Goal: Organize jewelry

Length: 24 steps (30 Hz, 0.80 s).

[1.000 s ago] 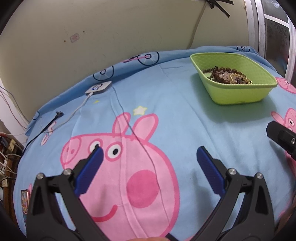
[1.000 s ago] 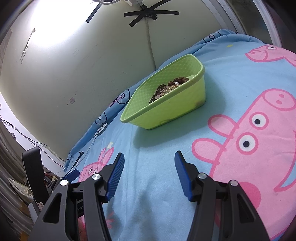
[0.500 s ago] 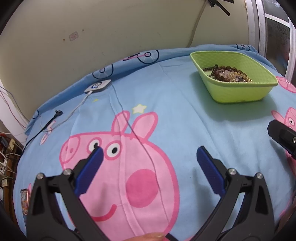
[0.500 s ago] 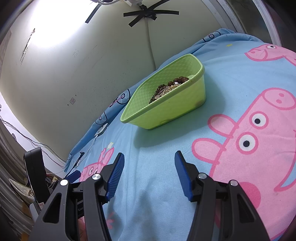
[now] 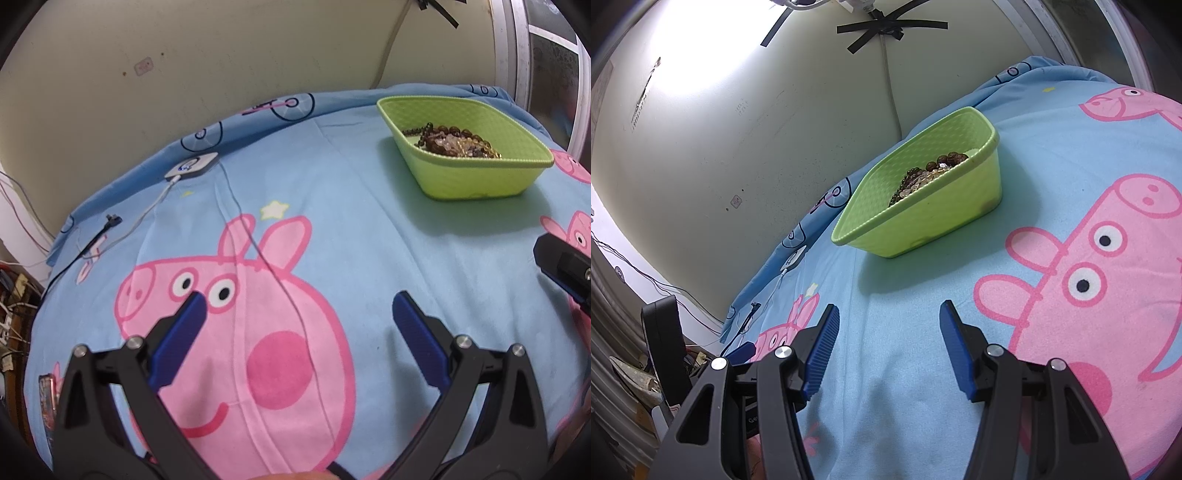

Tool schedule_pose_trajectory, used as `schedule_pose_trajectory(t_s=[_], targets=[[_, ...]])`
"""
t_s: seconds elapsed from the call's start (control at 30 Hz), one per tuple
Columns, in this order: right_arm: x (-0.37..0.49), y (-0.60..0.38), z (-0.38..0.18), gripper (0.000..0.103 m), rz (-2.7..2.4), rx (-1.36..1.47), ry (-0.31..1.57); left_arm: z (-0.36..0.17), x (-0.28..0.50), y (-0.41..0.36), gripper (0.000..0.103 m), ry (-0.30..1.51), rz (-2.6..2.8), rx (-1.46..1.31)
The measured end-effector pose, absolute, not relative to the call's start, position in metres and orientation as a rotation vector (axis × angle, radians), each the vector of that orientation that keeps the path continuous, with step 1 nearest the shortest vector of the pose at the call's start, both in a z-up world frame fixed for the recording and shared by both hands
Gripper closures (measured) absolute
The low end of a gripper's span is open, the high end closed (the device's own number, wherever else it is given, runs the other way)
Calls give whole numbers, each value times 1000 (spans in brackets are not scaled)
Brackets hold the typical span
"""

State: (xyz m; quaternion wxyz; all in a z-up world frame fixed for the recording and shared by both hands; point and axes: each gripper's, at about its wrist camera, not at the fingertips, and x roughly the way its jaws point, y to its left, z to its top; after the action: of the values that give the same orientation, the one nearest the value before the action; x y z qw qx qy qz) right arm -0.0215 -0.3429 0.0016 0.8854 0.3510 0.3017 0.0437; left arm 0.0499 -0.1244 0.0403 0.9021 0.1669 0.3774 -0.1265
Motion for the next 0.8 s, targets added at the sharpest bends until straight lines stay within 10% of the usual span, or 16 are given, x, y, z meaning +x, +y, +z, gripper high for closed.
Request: schedule_pose_trajectory(t_s=[0.8], targets=[[-22, -342, 2, 66, 92, 731, 629, 39, 52, -125, 7, 802, -263, 336]])
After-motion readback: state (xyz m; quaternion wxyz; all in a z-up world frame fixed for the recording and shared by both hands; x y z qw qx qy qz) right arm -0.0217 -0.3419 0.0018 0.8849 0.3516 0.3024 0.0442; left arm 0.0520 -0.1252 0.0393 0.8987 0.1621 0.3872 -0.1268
